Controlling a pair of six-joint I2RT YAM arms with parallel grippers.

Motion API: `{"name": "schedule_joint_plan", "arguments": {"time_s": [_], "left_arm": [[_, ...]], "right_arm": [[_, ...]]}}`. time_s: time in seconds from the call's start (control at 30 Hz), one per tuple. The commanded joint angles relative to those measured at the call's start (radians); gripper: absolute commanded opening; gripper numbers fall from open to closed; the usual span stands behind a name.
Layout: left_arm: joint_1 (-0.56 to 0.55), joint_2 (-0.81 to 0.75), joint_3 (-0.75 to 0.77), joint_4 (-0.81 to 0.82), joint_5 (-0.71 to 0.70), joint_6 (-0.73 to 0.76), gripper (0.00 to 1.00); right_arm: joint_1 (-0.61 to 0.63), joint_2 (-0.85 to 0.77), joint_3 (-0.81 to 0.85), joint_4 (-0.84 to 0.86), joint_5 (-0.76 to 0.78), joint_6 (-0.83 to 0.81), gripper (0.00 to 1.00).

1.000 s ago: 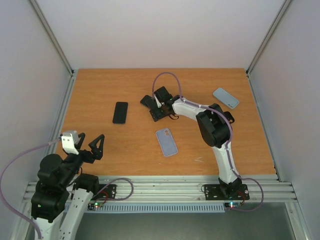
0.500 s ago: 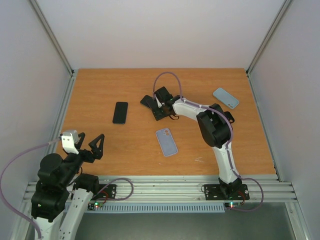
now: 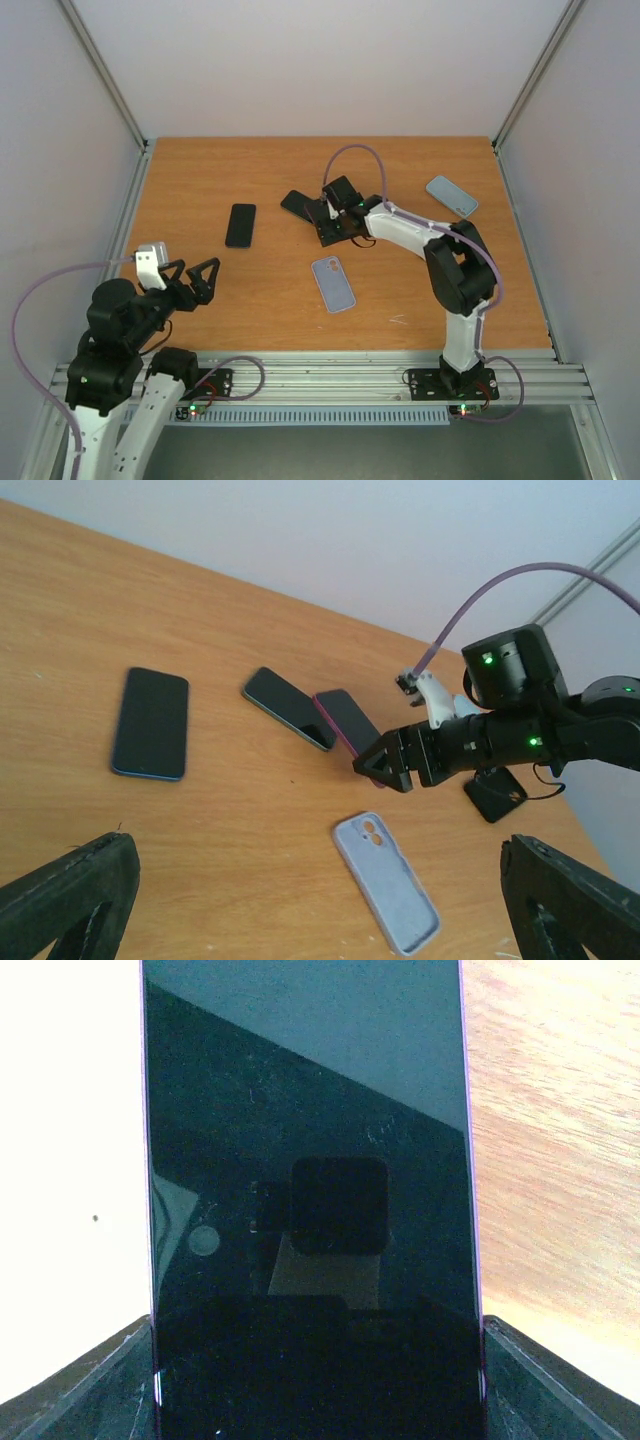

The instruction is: Put the phone into the phone case

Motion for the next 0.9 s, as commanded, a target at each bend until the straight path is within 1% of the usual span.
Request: {"name": "schedule_joint_plan", "arguments": {"time_s": [0.0,0.13,0.37,0.47,0.57,0.7,0.87], "left_arm": [[0.002,0.039,-0.026,0.1,0.117,-0.087,0.99],[0.002,0.069,-0.078,0.158,0.192,-0.153,0.99],[0.002,0.124,-0.143,0.239,0.274,-0.218,0.99],[0.002,0.135,-0.192,0.321,0.316,-0.272,0.99],[-0.001,0.128,-0.265,0.418,0.358,-0.343,0.99],[-0.03,0.109,-0.358,0.544,0.366,-0.438,0.97],[-0.131,0.102,-0.399,0.604,0.265,-0.481,0.93]], "right_arm": [[0.018,-0.152,-0.057,0.049,-0.005,0.075,0.4],[0.057,-0.259,-0.142,0.064,0.025,0.131,0.4],[0.195,-0.453,-0.26,0.067,0.17,0.302,0.4],[0.259,-0.525,-0.296,0.078,0.235,0.387,0.4],[0.333,-0.578,-0.311,0.092,0.29,0.428,0.4],[0.421,-0.618,-0.341,0.114,0.38,0.475,0.4],[0.497,-0.65,-0.387,0.161,0.451,0.52,0.4]]}}
